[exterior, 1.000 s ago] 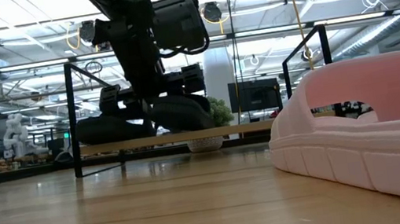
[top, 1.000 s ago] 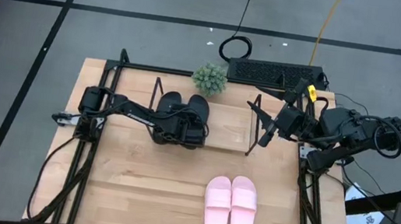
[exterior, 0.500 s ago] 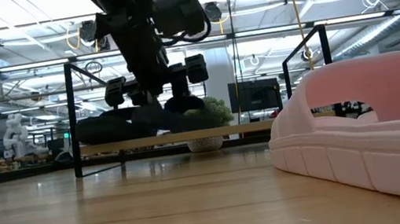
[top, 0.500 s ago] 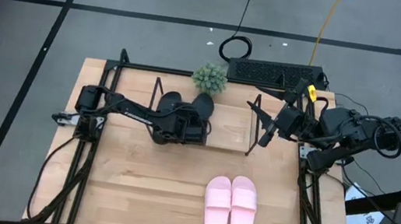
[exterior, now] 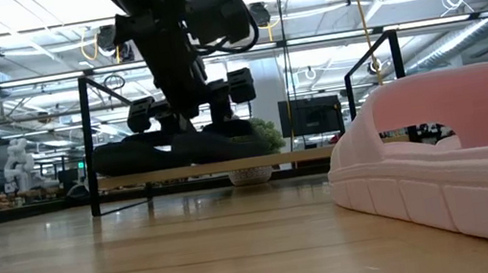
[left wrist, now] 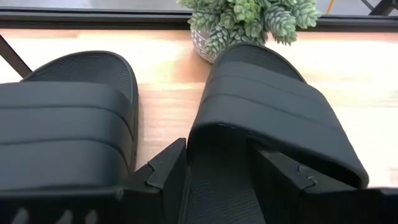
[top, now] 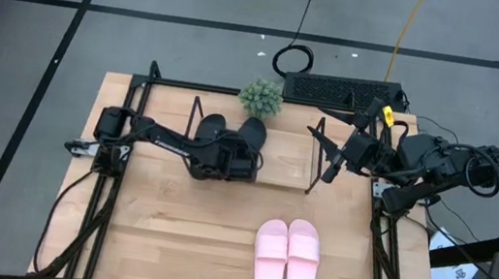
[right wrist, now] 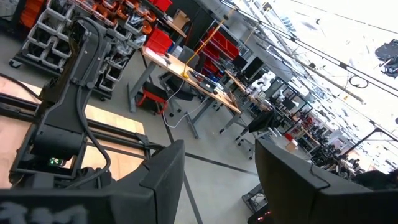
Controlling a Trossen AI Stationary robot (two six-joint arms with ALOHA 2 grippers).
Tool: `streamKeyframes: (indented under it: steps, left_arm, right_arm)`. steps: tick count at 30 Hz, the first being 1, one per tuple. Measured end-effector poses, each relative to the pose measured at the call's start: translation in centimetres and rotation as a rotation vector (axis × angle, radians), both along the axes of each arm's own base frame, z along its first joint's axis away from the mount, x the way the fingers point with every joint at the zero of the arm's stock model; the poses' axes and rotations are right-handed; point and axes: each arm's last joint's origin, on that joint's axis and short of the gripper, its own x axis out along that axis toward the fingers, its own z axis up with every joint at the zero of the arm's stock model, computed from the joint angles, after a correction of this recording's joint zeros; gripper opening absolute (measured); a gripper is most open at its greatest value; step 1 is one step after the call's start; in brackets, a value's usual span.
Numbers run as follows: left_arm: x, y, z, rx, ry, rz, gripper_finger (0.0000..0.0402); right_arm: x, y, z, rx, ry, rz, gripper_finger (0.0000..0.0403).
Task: Pick and place slides into the shelf
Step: Put the black slides on the shelf
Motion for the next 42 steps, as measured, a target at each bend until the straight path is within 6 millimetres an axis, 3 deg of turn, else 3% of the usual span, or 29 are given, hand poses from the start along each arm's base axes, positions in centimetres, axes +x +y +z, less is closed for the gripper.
streamKeyframes:
  steps: [26, 42]
  left_arm:
    - [0.2, -1.5, 0.2, 0.001, -0.028, -0.038, 0.0167]
    - [0.6, -2.2, 0.5, 0.017, -0.045, -0.086, 0.0252]
  right_arm:
    - [0.0, 0.0, -0.2, 0.017, 0.005, -0.001, 0.0187]
    - [0.0, 0.0, -0.2, 0.038, -0.002, -0.001, 0.0187]
